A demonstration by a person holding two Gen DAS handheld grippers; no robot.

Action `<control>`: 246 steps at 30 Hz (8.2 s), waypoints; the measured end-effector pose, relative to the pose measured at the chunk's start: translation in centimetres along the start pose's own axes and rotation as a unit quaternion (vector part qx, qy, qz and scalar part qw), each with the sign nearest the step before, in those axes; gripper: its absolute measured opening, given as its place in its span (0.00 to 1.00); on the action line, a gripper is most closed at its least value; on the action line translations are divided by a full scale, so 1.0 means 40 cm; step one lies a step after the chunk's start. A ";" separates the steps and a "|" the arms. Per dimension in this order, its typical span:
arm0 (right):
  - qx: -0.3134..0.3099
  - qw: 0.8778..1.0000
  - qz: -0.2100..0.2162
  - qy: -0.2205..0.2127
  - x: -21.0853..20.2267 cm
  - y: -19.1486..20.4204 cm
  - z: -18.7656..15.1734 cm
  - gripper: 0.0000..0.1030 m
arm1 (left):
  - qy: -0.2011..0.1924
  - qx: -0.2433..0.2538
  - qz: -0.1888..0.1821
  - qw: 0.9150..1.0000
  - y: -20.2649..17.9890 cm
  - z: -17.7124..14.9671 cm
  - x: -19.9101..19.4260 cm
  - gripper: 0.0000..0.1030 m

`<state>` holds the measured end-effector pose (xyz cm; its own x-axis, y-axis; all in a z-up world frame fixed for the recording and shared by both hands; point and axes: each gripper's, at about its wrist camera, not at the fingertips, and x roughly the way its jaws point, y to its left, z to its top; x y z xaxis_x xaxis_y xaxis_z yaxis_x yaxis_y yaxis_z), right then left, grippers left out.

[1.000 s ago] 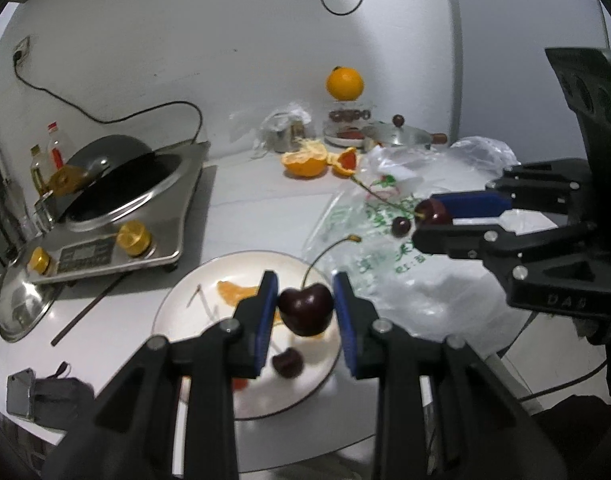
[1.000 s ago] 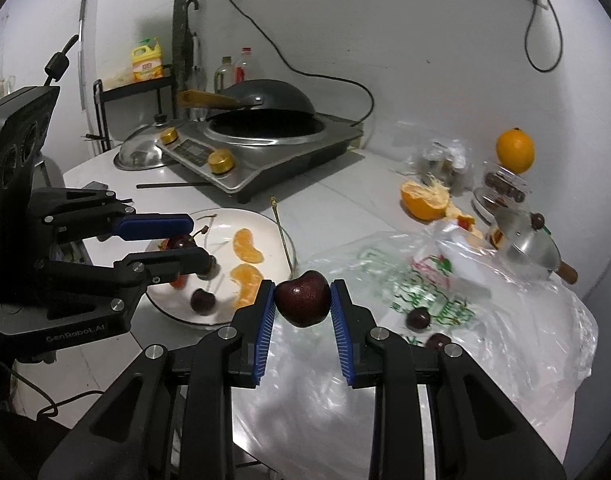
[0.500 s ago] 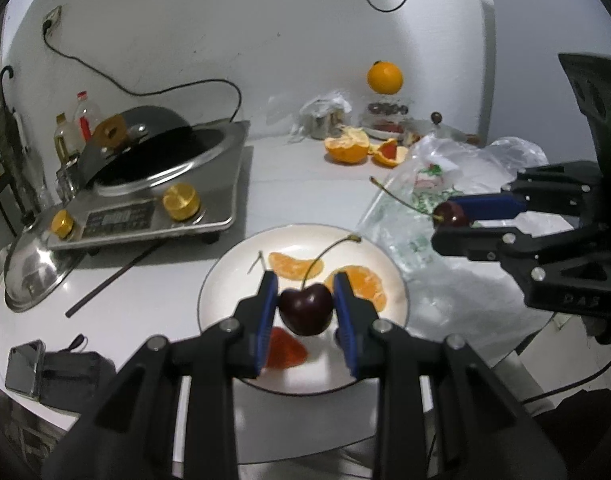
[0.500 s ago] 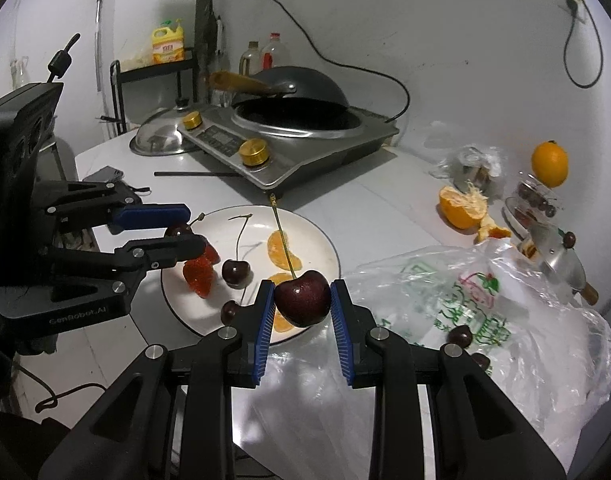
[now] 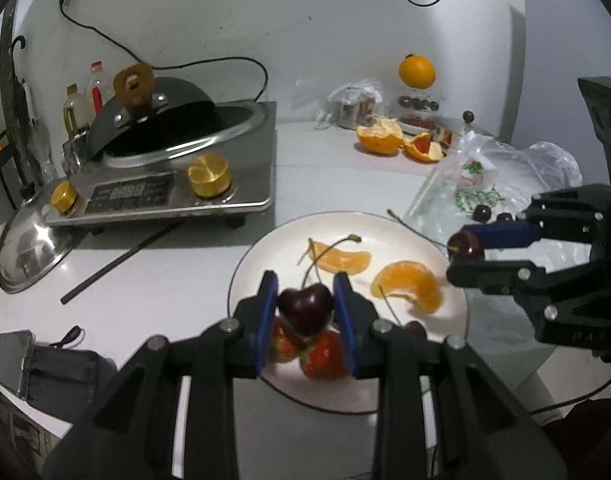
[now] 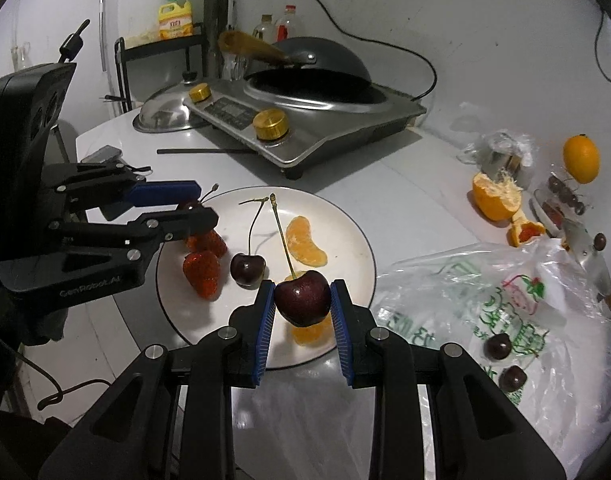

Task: Organize fruits
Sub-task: 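Lower and release the cherry with the right tool while the left releases its cherry, then move both tools from the plate back to the cherries on the bag, then grasp a dark cherry with the right tool while the left grasps another cherry, then carry both held cherries from the bag over the white plate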

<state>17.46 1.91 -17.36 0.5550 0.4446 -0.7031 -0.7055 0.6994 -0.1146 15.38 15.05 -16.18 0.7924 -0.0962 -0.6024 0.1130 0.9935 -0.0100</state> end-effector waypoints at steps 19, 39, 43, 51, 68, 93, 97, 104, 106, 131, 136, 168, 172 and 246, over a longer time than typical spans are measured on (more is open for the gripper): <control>-0.005 0.999 0.027 0.026 0.124 0.015 0.036 0.29 | 0.029 -0.031 -0.004 0.999 0.069 0.001 0.123 0.30; -0.002 0.999 0.022 0.030 0.142 0.028 0.045 0.29 | 0.028 -0.036 -0.005 0.999 0.077 -0.009 0.088 0.49; 0.001 0.999 0.021 0.029 0.155 0.029 0.049 0.29 | 0.025 -0.037 -0.004 0.999 0.081 -0.014 0.066 0.49; 0.006 1.000 0.015 0.021 0.170 0.028 0.067 0.29 | 0.028 -0.049 -0.002 0.998 0.096 -0.024 0.055 0.49; 0.023 1.000 0.014 0.016 0.180 0.025 0.083 0.46 | 0.036 -0.058 -0.004 0.998 0.096 -0.046 0.048 0.49; 0.034 0.999 -0.007 -0.034 0.008 -0.003 0.040 0.64 | 0.012 -0.029 -0.002 1.000 -0.009 -0.015 -0.053 0.50; 0.040 0.998 -0.017 -0.049 -0.032 -0.023 0.021 0.79 | 0.009 -0.021 -0.005 1.000 -0.041 -0.006 -0.066 0.54; 0.060 0.996 -0.029 -0.066 -0.102 -0.076 -0.020 0.80 | 0.002 -0.009 -0.012 1.000 -0.109 0.012 -0.086 0.73; 0.065 0.995 -0.030 -0.069 -0.120 -0.091 -0.034 0.80 | 0.003 -0.002 -0.011 1.000 -0.133 0.015 -0.089 0.73; 0.125 0.988 -0.063 -0.061 -0.243 -0.332 -0.218 0.80 | 0.014 0.022 -0.037 0.999 -0.391 0.072 -0.016 0.73; 0.133 0.987 -0.065 -0.055 -0.237 -0.363 -0.235 0.80 | 0.018 0.029 -0.042 0.999 -0.425 0.078 0.006 0.73; 0.158 0.987 -0.028 0.016 -0.020 -0.508 -0.269 0.46 | 0.051 0.072 -0.033 0.996 -0.505 0.107 0.196 0.73; 0.159 0.987 -0.021 0.025 -0.003 -0.513 -0.264 0.40 | 0.053 0.077 -0.035 0.995 -0.512 0.111 0.211 0.73; 0.138 0.990 -0.005 0.002 -0.111 -0.546 -0.310 0.30 | 0.090 0.161 -0.074 0.980 -0.651 0.174 0.335 0.28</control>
<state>24.94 -22.28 -20.42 0.5588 0.4348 -0.7062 -0.5528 0.8300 0.0736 27.22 -12.53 -18.44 0.6372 -0.1968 -0.7451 0.4247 0.8965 0.1264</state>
